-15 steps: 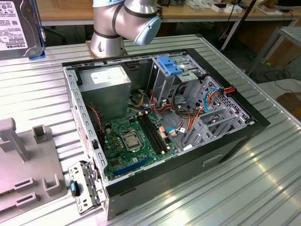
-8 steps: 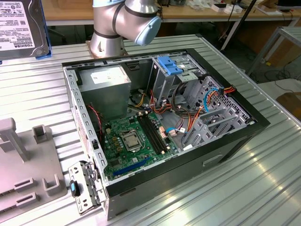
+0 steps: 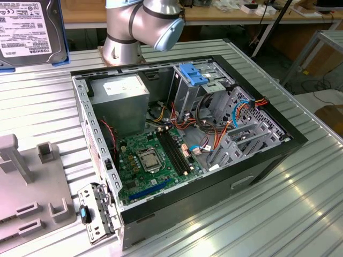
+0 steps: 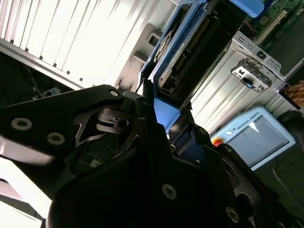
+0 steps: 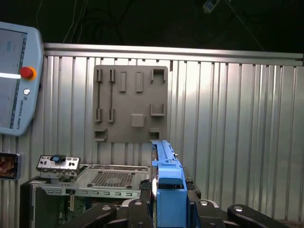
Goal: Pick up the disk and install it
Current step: 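Pick up the disk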
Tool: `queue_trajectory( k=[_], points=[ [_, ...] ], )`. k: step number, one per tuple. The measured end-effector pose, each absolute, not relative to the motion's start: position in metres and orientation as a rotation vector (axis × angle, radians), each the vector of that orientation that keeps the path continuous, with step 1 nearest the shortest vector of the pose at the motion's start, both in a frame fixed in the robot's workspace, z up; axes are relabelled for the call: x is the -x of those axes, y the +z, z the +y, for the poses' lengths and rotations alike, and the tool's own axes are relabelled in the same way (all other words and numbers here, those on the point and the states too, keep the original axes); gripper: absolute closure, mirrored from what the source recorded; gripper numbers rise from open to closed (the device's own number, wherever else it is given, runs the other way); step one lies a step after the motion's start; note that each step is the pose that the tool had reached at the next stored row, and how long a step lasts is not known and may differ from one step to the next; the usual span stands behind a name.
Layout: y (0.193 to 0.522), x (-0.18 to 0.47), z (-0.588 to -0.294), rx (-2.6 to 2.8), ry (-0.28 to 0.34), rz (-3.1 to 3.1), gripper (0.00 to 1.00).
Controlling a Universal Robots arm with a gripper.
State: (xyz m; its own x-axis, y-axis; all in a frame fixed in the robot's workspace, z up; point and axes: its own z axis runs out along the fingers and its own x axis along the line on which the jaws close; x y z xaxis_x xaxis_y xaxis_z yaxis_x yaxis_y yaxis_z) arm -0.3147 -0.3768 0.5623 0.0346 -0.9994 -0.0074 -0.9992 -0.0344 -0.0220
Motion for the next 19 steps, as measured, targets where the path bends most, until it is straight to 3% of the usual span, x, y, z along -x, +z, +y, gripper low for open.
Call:
queue_trajectory(
  k=[19],
  points=[
    [0.562, 0.282, -0.377, 2.244, -0.016, 2.168, 0.63]
  ],
)
